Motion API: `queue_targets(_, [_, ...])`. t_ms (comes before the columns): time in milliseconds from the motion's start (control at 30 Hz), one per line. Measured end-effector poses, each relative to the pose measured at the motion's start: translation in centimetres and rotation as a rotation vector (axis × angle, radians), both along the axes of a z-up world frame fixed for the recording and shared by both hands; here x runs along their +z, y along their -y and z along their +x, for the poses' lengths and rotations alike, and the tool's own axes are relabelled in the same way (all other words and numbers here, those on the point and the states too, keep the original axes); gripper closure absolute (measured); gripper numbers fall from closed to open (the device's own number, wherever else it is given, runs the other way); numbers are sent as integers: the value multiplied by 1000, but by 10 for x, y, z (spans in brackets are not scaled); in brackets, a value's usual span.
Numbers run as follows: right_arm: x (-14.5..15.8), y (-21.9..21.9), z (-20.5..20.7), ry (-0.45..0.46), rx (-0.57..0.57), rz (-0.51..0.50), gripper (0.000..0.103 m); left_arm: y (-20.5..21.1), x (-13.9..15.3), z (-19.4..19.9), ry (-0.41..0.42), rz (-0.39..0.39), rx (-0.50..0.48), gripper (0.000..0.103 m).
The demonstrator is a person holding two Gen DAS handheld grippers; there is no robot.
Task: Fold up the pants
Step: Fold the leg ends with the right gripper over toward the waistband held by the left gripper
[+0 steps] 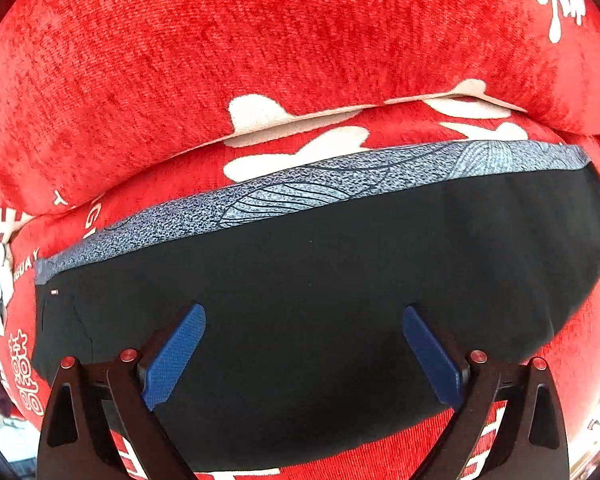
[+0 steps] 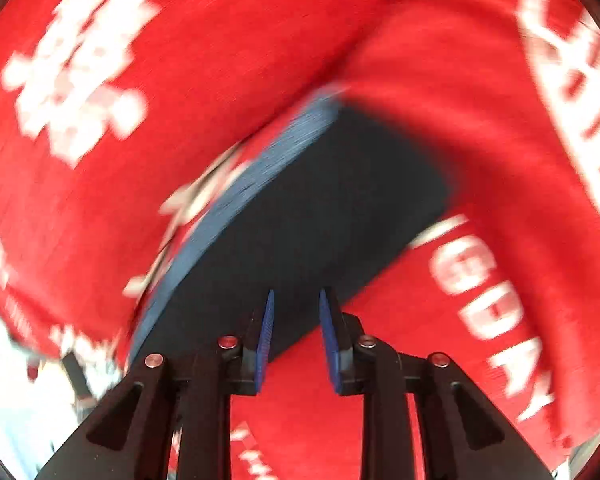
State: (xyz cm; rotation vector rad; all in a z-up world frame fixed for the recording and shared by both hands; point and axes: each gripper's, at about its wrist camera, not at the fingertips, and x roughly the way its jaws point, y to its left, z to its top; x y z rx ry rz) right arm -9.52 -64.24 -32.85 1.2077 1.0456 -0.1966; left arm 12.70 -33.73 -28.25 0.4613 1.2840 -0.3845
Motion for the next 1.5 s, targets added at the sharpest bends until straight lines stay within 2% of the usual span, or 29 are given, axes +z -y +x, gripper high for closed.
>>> queue_targets(100, [-8, -45, 48, 44, 166, -2, 76, 1, -24, -7, -51, 49, -15, 2])
queue_targets(167, [-30, -73, 70, 6, 247, -6, 76, -10, -25, -10, -14, 1, -4, 0])
queue_targets(200, [-32, -78, 75, 11, 241, -23, 81, -15, -26, -9, -45, -10, 10, 0])
queue_targets(300, [-33, -66, 56, 20, 152, 45, 83, -28, -24, -3, -110, -13, 53, 0])
queue_targets(400, [-28, -37, 24, 1, 32, 62, 78, -24, -13, -2, -82, 43, 21, 1])
queue_targets(467, [-29, -12, 1, -9, -68, 50, 66, -9, 1, -2, -56, 1, 5, 1])
queue_targets(500, [-35, -2, -9, -17, -121, 56, 53, -1, 4, -1, -55, -22, 3, 1])
queue_targets(533, [-42, 13, -26, -24, -180, 73, 48, 12, 7, 0, -54, -51, -2, 1])
queue_targets(633, [-65, 37, -54, -21, -345, 134, 48, 54, 1, 1, -40, -85, -30, 1])
queue_targets(700, [-75, 47, -62, 10, -399, 165, 48, 79, -13, -1, -42, -74, -44, 1])
queue_targets(767, [-82, 53, -59, 54, -442, 175, 48, 88, -30, -6, -53, -67, -32, 0])
queue_targets(867, [-95, 63, -49, 106, -477, 206, 48, 87, -30, -7, -25, -95, -13, 0])
queue_targets(933, [-104, 77, -48, 132, -508, 242, 48, 88, -27, -3, -50, -76, -22, 2])
queue_targets(967, [-104, 86, -51, 139, -522, 284, 50, 86, -24, -3, -64, -67, -26, 6])
queue_targets(1000, [-104, 86, -49, 146, -516, 313, 68, 89, -14, 5, -60, -63, -34, 22])
queue_targets(1033, [-101, 86, -50, 161, -508, 321, 89, 94, -4, 11, -34, -62, -39, 31])
queue_targets(1133, [-71, 86, -45, 228, -431, 264, 90, 113, 13, 35, 66, -83, -12, 31])
queue_targets(1233, [-36, 80, -34, 280, -343, 199, 90, 144, -7, 52, 32, -82, 4, 31])
queue_targets(1267, [-28, 78, -34, 290, -330, 191, 90, 154, -21, 51, 18, -46, -10, 31])
queue_targets(1333, [-11, 72, -21, 312, -290, 162, 90, 164, -22, 44, 116, -38, -43, 33])
queue_targets(1367, [-1, 68, -10, 319, -264, 133, 90, 167, -23, 40, 129, -20, -74, 34])
queue_targets(1400, [7, 64, -5, 328, -242, 116, 90, 166, -19, 38, 127, -22, -92, 35])
queue_targets(1500, [35, 55, -4, 362, -169, 60, 90, 147, -6, 53, 37, -82, -67, 35])
